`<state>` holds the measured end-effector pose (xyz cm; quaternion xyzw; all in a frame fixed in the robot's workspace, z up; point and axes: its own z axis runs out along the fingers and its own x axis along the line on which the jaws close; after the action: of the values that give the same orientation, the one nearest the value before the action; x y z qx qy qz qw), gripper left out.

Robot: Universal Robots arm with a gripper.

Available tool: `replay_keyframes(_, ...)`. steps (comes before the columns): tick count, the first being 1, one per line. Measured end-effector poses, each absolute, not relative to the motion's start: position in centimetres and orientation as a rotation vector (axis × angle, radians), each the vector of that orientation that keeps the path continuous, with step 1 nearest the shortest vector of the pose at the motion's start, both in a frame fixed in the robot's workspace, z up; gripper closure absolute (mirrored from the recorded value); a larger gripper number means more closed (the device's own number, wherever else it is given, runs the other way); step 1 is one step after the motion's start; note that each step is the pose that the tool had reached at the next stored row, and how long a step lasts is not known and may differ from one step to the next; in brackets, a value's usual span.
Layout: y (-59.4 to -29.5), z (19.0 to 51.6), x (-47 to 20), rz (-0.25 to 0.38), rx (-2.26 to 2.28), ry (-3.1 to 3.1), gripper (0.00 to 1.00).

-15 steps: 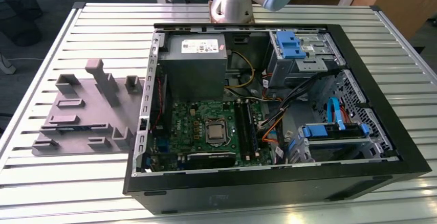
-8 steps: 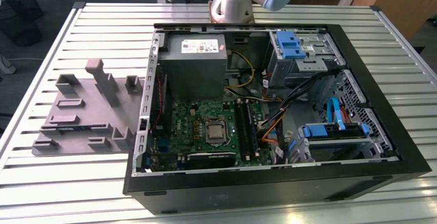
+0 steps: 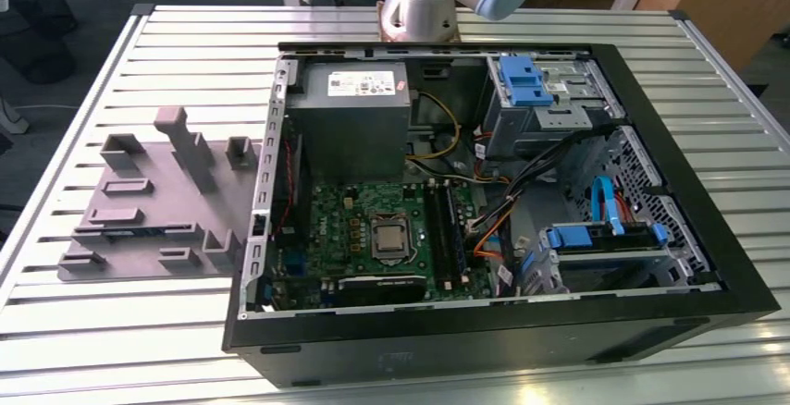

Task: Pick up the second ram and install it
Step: 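Pick up the second ram and move it above second insertion slot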

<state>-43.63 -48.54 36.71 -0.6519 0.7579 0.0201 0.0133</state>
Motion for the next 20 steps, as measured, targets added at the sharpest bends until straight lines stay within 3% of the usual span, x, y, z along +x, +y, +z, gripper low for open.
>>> replay_keyframes(11,-48.54,36.68,-43.63,0.063,-2.031,2.361,0.47)
replay_keyframes(20,-48.54,36.68,-43.63,0.063,-2.031,2.361,0.47)
